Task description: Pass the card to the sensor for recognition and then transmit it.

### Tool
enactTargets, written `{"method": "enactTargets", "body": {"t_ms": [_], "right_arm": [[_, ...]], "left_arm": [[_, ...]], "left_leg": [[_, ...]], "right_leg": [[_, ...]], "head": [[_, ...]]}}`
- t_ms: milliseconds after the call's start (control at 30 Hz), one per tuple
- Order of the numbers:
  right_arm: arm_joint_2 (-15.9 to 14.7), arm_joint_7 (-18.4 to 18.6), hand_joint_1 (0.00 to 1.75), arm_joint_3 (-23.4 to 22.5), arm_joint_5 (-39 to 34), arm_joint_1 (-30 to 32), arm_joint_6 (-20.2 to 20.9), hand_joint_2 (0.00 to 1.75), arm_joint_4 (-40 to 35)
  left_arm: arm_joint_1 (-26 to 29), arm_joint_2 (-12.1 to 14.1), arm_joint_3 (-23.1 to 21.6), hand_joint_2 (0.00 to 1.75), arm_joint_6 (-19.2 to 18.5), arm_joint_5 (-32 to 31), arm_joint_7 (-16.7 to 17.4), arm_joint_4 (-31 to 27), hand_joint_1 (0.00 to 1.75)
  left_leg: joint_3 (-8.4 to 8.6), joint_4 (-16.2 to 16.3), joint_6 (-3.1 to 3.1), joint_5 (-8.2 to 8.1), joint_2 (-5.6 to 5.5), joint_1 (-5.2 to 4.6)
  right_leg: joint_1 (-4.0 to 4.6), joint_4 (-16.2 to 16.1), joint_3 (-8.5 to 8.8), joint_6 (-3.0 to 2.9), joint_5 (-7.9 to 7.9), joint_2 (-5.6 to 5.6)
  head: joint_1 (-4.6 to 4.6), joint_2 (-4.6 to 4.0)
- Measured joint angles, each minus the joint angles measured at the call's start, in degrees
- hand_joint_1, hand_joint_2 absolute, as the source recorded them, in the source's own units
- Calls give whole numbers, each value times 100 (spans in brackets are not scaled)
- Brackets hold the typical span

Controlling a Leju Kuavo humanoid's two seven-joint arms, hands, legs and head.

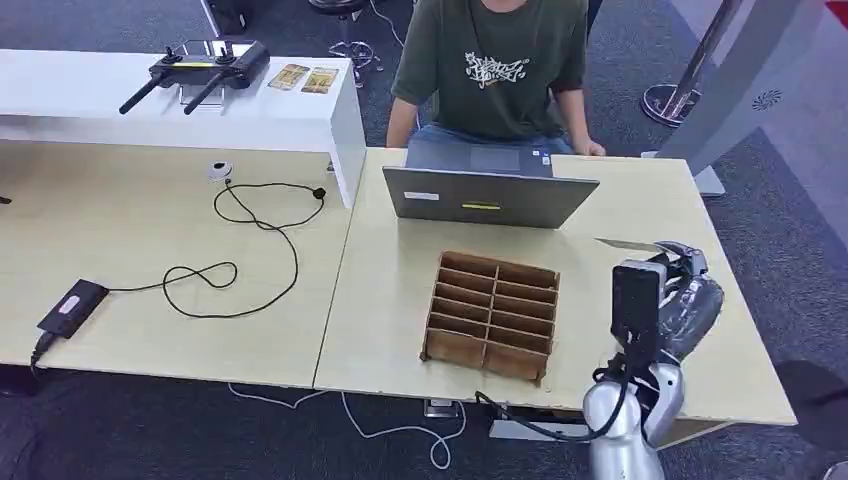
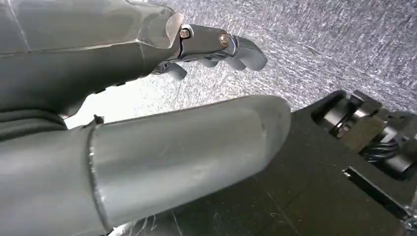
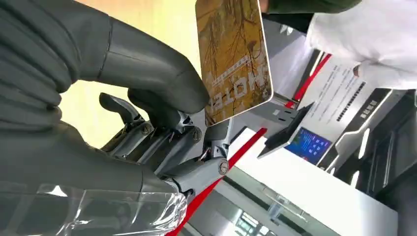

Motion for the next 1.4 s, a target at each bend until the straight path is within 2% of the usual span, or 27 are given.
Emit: {"method": "enactTargets", "body": {"t_ms": [267, 600, 1000, 1400], "right_arm": [[52, 135, 175, -74, 54, -666, 90, 175, 552], [55, 350, 175, -146, 680, -1767, 76, 175, 1659], [50, 977, 175, -166, 1872, -3302, 68, 175, 3403], [24, 1381, 175, -87, 2485, -4160, 94, 175, 4618]], "left_arm": [[-87, -4, -103, 0, -107, -61, 28, 0, 0], [-145, -24, -223, 0, -157, -90, 39, 0, 0], [-151, -46, -321, 0, -197, -175, 42, 0, 0], [-137, -50, -420, 0, -114, -251, 46, 0, 0]], "left_leg": [[1, 0, -1, 2, 0, 0], [1, 1, -2, 3, 0, 0], [1, 1, -6, 6, 1, 0], [1, 2, -6, 6, 1, 0]], "right_leg": [[0, 1, 0, -2, 2, 0], [0, 2, 0, -2, 4, 1], [0, 3, -1, -2, 5, 4], [0, 3, -1, -2, 5, 3]], "head": [[0, 0], [2, 0], [0, 0], [0, 0]]}}
